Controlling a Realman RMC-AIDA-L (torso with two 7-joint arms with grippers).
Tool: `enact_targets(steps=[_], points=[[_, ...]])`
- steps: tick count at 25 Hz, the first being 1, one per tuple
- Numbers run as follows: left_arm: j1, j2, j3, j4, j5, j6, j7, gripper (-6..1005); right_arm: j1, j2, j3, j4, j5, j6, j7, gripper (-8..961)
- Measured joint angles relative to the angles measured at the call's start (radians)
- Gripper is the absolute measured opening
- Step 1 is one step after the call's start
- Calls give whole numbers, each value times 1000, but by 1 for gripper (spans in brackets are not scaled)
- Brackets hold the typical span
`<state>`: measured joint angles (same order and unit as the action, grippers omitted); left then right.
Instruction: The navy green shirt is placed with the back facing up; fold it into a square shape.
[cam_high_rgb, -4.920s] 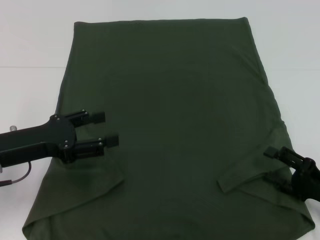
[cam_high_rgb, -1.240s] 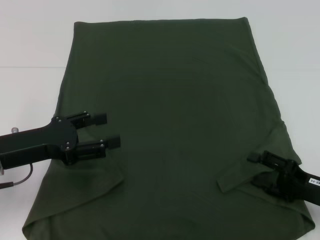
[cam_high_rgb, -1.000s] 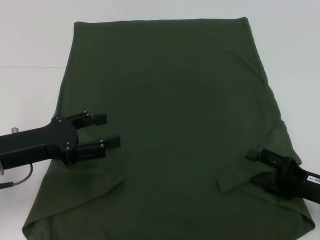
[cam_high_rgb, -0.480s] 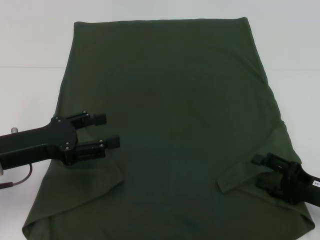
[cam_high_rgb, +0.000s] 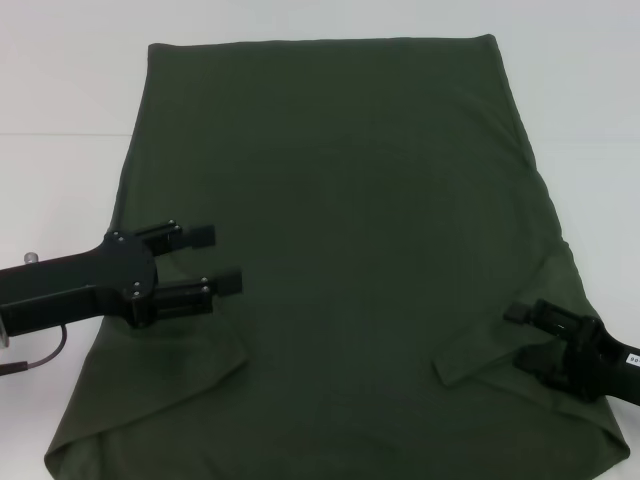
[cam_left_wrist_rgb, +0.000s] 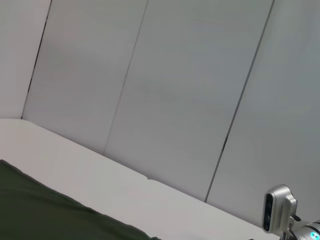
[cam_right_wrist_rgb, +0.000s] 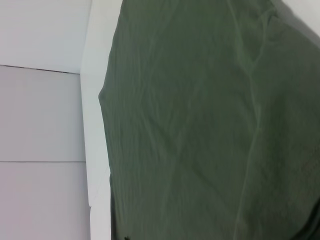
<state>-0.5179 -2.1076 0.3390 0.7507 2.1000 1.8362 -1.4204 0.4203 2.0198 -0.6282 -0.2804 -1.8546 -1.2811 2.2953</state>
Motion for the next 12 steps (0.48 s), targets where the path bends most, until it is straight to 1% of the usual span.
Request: enact_targets(steps=[12], points=[[-2,0,0,1,0,-2,0,841,21,0,-2,0,0,18,0,925]])
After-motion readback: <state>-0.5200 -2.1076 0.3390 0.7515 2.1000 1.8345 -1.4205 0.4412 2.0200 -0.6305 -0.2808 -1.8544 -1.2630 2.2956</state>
